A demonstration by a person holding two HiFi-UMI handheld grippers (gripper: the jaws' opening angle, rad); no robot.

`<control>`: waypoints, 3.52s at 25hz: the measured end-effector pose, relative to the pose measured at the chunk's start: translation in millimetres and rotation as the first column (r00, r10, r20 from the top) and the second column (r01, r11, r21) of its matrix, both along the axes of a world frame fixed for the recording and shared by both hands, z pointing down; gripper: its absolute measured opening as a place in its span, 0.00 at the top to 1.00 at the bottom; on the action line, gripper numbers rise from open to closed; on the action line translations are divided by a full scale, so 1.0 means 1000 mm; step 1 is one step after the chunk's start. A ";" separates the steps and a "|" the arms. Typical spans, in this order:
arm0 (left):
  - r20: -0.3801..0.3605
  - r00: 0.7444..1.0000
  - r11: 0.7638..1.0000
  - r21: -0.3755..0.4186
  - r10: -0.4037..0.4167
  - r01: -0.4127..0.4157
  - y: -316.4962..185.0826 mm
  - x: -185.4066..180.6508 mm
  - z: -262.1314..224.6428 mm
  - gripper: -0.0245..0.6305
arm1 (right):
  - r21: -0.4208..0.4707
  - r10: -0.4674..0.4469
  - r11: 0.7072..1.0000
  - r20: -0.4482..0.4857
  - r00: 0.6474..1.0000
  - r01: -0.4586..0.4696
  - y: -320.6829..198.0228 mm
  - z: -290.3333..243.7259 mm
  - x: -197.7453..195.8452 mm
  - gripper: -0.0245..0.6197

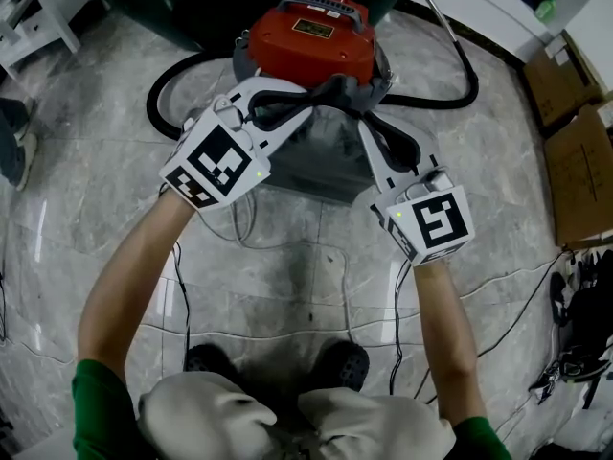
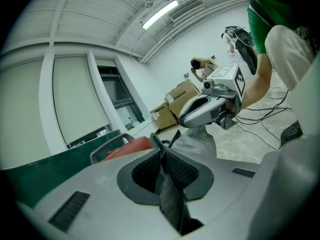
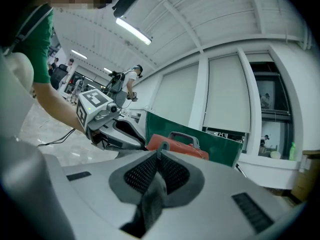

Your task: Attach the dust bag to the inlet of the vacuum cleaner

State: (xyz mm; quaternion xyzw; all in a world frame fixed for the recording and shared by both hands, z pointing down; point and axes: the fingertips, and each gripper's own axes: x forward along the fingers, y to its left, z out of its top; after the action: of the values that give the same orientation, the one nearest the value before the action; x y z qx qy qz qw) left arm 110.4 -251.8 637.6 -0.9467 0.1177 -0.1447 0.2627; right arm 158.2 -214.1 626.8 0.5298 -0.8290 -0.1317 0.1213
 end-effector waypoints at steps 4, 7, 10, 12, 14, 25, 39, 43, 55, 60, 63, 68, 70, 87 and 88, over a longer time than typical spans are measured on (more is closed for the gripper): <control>-0.048 0.999 1.000 0.009 0.008 -0.008 0.006 -0.001 -0.017 0.91 | 0.010 -0.001 1.000 -0.001 1.000 0.001 0.006 -0.006 -0.003 0.92; -0.051 0.999 1.000 0.023 0.014 -0.013 0.013 0.000 -0.022 0.91 | 0.028 -0.009 1.000 0.003 1.000 0.008 0.013 -0.014 -0.006 0.92; -0.059 0.998 0.999 0.027 0.021 -0.019 0.018 0.001 -0.028 0.91 | 0.037 -0.012 0.999 0.000 1.000 0.012 0.018 -0.021 -0.007 0.92; -0.069 0.997 0.999 0.029 0.026 -0.024 0.022 0.001 -0.034 0.91 | 0.039 -0.013 0.999 -0.004 1.000 0.013 0.021 -0.025 -0.008 0.92; -0.075 0.997 0.999 0.033 0.031 -0.028 0.026 0.002 -0.038 0.91 | 0.038 -0.016 0.999 -0.010 1.000 0.016 0.024 -0.027 -0.011 0.92; -0.095 0.993 0.998 0.011 0.066 -0.065 0.050 -0.003 -0.045 0.96 | 0.021 -0.039 0.999 -0.036 0.999 0.040 0.038 -0.029 -0.026 0.94; -0.060 0.995 0.996 -0.047 0.075 -0.078 0.052 -0.005 -0.018 0.96 | -0.035 -0.041 0.999 -0.073 0.997 0.038 0.035 -0.009 -0.032 0.95; -0.055 0.996 0.996 -0.053 0.070 -0.073 0.045 0.000 -0.009 0.96 | -0.052 -0.034 0.998 -0.068 0.997 0.031 0.026 0.001 -0.029 0.95; -0.059 0.997 0.997 -0.066 0.039 -0.043 0.019 0.022 0.005 0.96 | -0.060 -0.026 0.998 -0.025 0.999 0.024 -0.006 0.008 -0.016 0.95; -0.064 0.997 0.989 -0.142 0.037 -0.046 0.015 0.022 0.004 0.96 | -0.139 -0.033 0.990 0.005 0.999 0.034 -0.009 0.008 -0.016 0.95; -0.026 0.999 0.975 -0.221 0.018 -0.024 0.014 0.022 -0.001 0.96 | -0.234 -0.027 0.972 -0.001 1.000 0.026 -0.002 0.000 -0.016 0.95; 0.032 0.999 0.927 -0.375 0.004 0.009 0.024 0.012 -0.034 0.96 | -0.383 -0.033 0.922 0.045 0.998 0.048 0.015 -0.040 -0.025 0.95; 0.047 0.999 0.911 -0.413 -0.001 0.020 0.030 0.007 -0.057 0.96 | -0.425 -0.027 0.904 0.063 0.998 0.052 0.021 -0.061 -0.029 0.95; 0.057 0.989 0.806 -0.575 -0.137 0.145 0.072 -0.050 -0.339 0.96 | -0.587 0.072 0.808 0.190 0.979 0.055 0.078 -0.331 -0.046 0.95; 0.053 0.987 0.797 -0.583 -0.153 0.155 0.076 -0.054 -0.352 0.96 | -0.590 0.082 0.806 0.190 0.978 0.047 0.080 -0.346 -0.048 0.95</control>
State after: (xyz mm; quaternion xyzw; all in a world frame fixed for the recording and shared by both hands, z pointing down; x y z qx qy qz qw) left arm 56.6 -176.3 285.7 -0.9685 0.1436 -0.1962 -0.0538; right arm 110.4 -133.6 280.5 0.4839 -0.8318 0.1896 0.1950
